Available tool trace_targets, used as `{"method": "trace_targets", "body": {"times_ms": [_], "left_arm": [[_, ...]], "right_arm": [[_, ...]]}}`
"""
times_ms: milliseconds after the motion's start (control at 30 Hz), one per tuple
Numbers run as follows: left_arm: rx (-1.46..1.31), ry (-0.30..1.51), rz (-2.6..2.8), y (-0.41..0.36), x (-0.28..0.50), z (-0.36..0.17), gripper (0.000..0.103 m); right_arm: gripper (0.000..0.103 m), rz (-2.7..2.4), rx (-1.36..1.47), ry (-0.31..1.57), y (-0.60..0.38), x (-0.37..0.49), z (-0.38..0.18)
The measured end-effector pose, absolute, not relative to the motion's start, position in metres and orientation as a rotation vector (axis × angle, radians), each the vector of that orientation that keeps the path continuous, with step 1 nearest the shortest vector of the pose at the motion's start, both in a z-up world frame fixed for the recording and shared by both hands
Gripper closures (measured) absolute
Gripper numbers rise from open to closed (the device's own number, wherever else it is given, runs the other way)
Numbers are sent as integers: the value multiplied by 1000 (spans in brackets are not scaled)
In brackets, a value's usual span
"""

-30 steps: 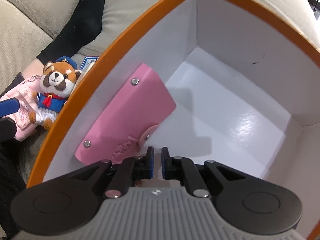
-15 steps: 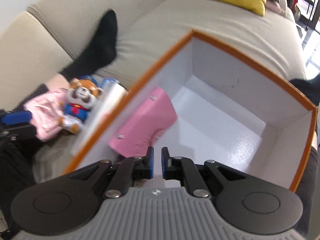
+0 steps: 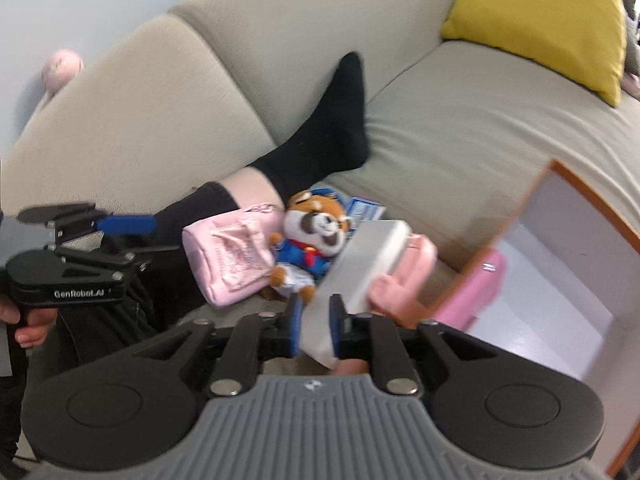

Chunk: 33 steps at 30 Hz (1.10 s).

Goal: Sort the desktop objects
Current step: 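Grasp the red panda plush with the right tool while the left grasps the pink backpack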

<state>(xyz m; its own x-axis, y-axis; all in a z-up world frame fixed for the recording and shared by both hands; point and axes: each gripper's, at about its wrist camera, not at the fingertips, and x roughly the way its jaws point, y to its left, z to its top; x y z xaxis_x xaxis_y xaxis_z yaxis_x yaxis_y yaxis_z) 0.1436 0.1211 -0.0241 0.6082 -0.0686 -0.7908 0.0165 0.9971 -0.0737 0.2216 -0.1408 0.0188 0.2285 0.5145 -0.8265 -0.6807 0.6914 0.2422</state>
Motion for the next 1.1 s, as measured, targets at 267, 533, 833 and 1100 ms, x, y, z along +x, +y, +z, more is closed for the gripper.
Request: {"method": "trace_targets", "body": {"times_ms": [267, 533, 833, 1100], "left_arm": [[-187, 1049, -138, 146, 202, -44, 34], [-216, 1138, -165, 152, 225, -72, 45], [-187, 1135, -160, 147, 222, -78, 68], [-213, 1124, -155, 150, 221, -80, 70]], "right_arm": [[81, 828, -286, 1112, -85, 235, -16], [72, 824, -356, 1137, -56, 253, -36], [65, 817, -416, 1180, -23, 263, -62], [53, 784, -430, 1222, -11, 271, -81]]}}
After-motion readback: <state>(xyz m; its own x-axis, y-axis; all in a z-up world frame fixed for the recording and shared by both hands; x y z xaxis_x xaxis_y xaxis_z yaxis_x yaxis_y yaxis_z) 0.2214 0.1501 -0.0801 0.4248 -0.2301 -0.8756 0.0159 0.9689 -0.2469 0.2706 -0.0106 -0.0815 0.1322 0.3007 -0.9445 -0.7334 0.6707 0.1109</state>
